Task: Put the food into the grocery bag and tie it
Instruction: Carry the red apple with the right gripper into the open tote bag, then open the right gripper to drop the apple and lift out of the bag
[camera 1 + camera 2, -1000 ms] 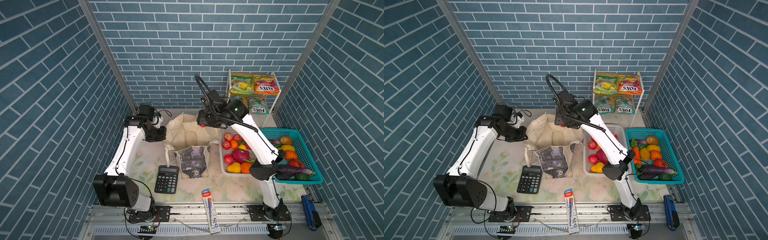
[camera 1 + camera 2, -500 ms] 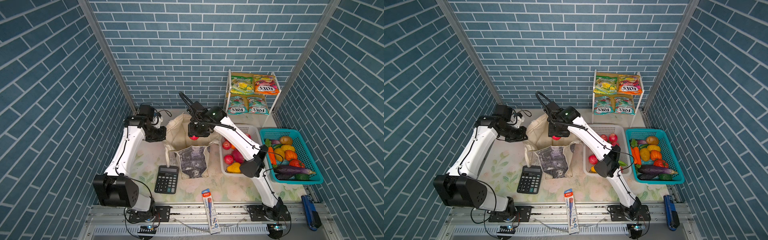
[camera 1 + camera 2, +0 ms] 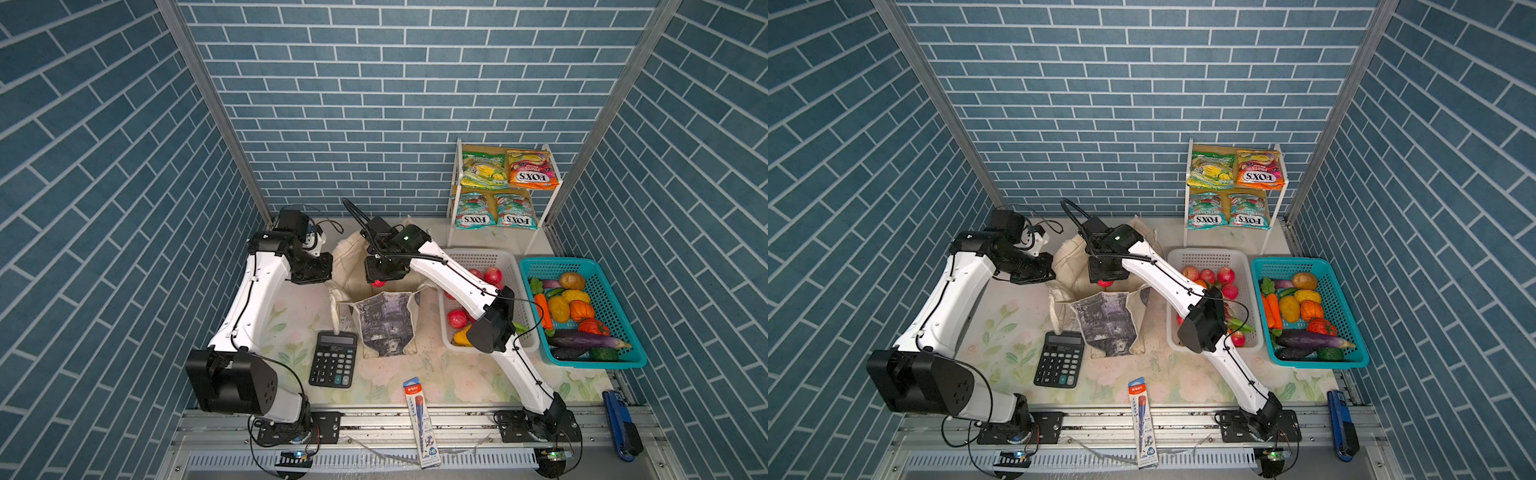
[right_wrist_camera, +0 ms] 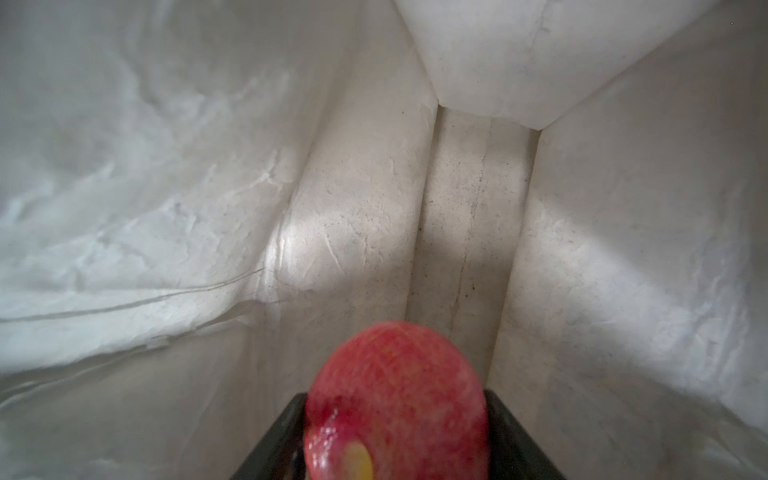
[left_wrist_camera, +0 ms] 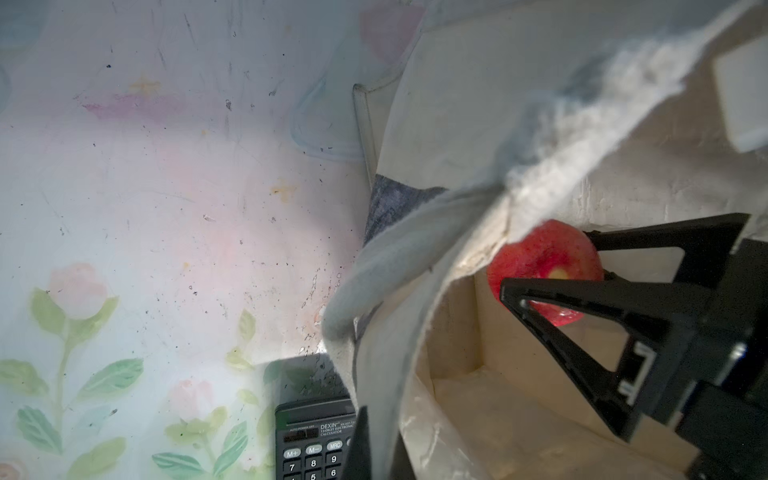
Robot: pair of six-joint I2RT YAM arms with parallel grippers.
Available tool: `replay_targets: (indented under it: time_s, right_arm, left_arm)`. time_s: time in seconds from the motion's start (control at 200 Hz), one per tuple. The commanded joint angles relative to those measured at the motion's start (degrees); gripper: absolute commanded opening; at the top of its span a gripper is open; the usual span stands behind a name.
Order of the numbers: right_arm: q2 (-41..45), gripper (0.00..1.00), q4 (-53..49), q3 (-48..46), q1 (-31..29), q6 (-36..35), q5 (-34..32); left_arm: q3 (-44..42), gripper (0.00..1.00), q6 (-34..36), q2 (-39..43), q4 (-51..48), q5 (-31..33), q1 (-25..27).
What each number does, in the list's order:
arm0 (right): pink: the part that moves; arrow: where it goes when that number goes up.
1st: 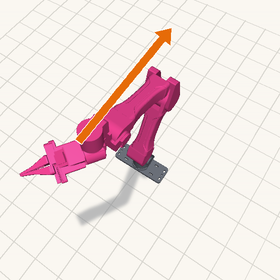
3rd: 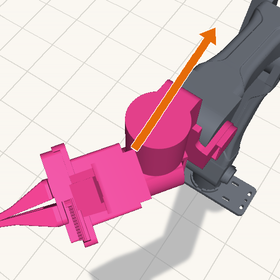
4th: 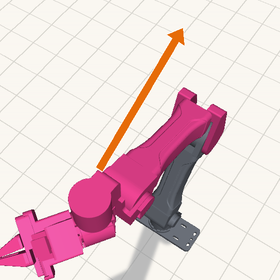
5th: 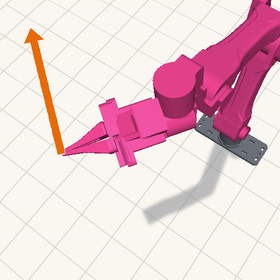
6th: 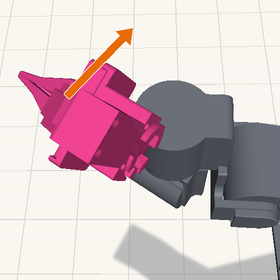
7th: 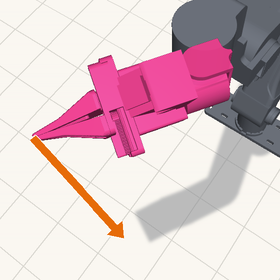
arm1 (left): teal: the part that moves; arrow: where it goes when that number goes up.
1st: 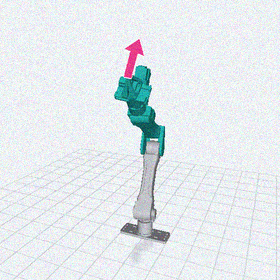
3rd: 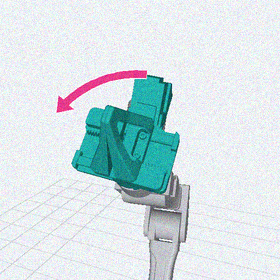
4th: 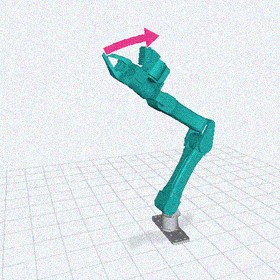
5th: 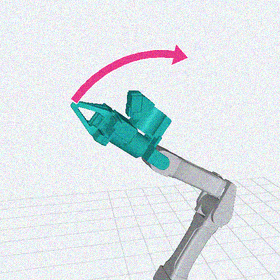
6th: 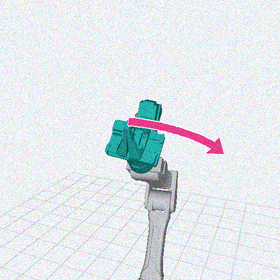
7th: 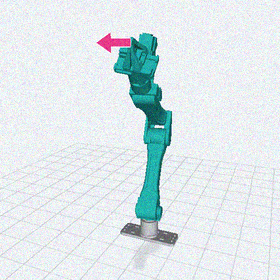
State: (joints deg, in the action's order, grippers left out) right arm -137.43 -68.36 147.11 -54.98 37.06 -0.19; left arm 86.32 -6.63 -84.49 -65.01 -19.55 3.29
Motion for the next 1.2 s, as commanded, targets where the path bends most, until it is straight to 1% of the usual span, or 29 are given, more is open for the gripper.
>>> replay_targets:
  time_s: [0.0, 0.135, 0.395, 0.61, 0.685, 0.74, 0.795, 0.835, 0.86, 0.965, 1.085, 1.195]
  right_arm:
    - [-1.13, 0.4, 1.42, -2.1, -0.3, -1.86, -0.58]
    - [-2.18, 0.4, 1.85, -3.59, -0.32, -1.99, -0.87]
    - [-4.56, 0.46, 3.83, -6.77, -0.3, -2.67, -1.53]
    - [-5.66, 0.53, 3.54, -8.03, -0.24, -2.96, -2.57]
    - [-5.18, 0.58, 3.1, -8.07, -0.27, -2.96, -3.33]
    - [-4.07, 0.64, 2.96, -8.07, -0.3, -3.33, -4.28]
    - [-2.56, 0.77, 2.88, -8.0, -0.31, -4.0, -5.49]
    - [-1.42, 0.89, 2.7, -7.81, -0.37, -4.71, -6.61]
    - [-0.72, 0.93, 2.49, -7.52, -0.31, -5.24, -7.44]
    - [2.0, 0.98, 1.38, -5.51, -0.39, -7.07, -10.1]
    - [5.16, 0.98, -0.76, 0.56, -0.82, -8.51, -13.06]
    - [10.16, 0.97, -0.62, 5.78, -1.65, -8.44, -15.52]
  left_arm:
    - [0.25, 0.0, 0.66, -0.2, -0.82, -0.09, -0.09]
    - [0.25, 0.0, 0.66, -0.45, -0.49, -0.27, -0.09]
    - [0.59, 0.0, 0.66, -1.02, -0.45, -0.45, -0.04]
    - [0.86, 0.0, 0.74, -0.81, -0.64, -0.44, -0.08]
    - [0.75, 0.0, 0.74, -0.43, -0.55, -0.54, -0.09]
    - [0.7, 0.0, 0.74, -0.2, -0.55, -0.68, -0.04]
    - [0.77, 0.0, 0.74, -0.15, -0.51, -0.85, -0.04]
    - [0.78, 0.0, 0.74, -0.14, -0.47, -1.0, -0.05]
    - [0.85, 0.0, 0.74, -0.09, -0.42, -1.17, -0.04]
    - [0.95, 0.0, 0.66, 0.01, -0.11, -1.93, -0.04]
    - [1.48, 0.0, 0.57, 0.48, -0.28, -2.15, 0.22]
    - [0.97, 0.0, 0.42, 1.34, 0.11, -2.33, 0.49]
